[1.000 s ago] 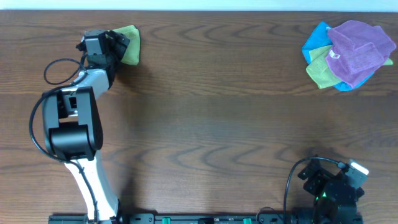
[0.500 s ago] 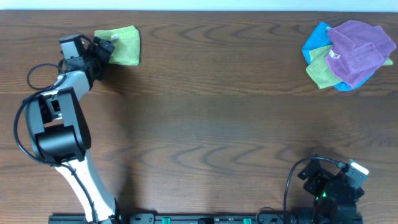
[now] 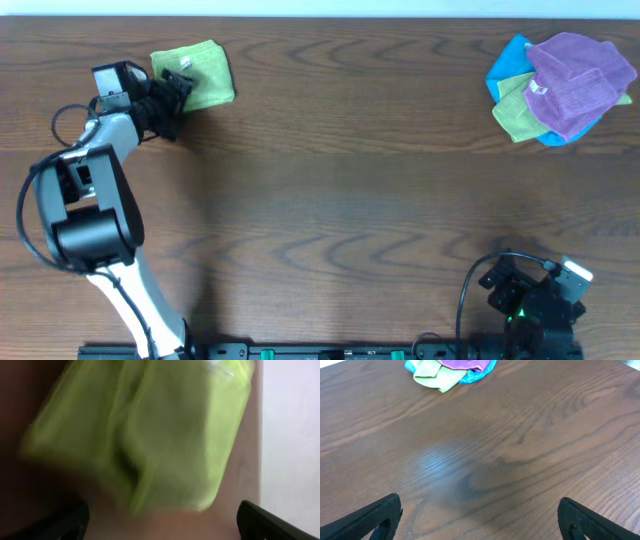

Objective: Fold the cloth

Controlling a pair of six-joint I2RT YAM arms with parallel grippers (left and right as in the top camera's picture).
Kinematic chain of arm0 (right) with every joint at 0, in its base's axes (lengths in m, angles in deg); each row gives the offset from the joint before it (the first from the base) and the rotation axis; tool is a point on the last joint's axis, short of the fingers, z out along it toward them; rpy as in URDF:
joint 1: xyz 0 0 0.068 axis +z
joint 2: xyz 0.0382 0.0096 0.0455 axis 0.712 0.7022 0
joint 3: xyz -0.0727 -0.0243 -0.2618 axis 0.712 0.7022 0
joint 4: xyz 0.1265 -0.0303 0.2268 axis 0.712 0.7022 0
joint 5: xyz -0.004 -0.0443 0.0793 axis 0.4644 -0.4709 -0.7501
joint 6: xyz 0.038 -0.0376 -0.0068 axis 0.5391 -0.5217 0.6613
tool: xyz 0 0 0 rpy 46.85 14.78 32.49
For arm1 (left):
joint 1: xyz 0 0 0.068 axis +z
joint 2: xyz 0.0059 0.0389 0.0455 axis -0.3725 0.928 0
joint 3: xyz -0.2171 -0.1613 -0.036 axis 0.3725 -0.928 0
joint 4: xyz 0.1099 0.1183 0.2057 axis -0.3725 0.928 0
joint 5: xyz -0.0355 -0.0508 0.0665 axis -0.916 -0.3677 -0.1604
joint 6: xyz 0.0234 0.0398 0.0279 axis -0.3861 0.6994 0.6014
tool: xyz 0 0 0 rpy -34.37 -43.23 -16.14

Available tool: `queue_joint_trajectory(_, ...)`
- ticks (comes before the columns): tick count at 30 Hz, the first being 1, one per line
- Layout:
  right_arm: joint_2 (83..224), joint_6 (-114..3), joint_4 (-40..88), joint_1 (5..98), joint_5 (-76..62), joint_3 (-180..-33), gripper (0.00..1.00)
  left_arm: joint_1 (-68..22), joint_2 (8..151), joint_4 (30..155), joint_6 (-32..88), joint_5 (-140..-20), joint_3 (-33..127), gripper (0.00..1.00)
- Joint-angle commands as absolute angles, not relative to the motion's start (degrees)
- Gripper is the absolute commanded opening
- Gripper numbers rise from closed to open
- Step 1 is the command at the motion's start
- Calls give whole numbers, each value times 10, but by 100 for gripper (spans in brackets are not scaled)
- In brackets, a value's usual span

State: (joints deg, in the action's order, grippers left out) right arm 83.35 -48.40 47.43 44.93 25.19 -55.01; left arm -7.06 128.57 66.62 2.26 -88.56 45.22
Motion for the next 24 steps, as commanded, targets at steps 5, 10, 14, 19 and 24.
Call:
queue_joint_trajectory(5,830,-477,476,444,256,-547,99,-47,1134,789,112,-757,459,95)
queue_joint_trajectory(10,830,-477,476,444,256,-547,99,-60,1091,814,87,-769,459,95)
queue_joint_trajectory(14,830,-477,476,444,256,-547,99,-93,1120,831,67,-763,459,95)
queue_joint_trajectory(19,830,-477,476,444,256,-547,99,-146,1180,827,44,-671,459,95)
queue_joint_trajectory(24,830,-477,476,444,256,-547,99,-158,1224,767,27,-652,459,95)
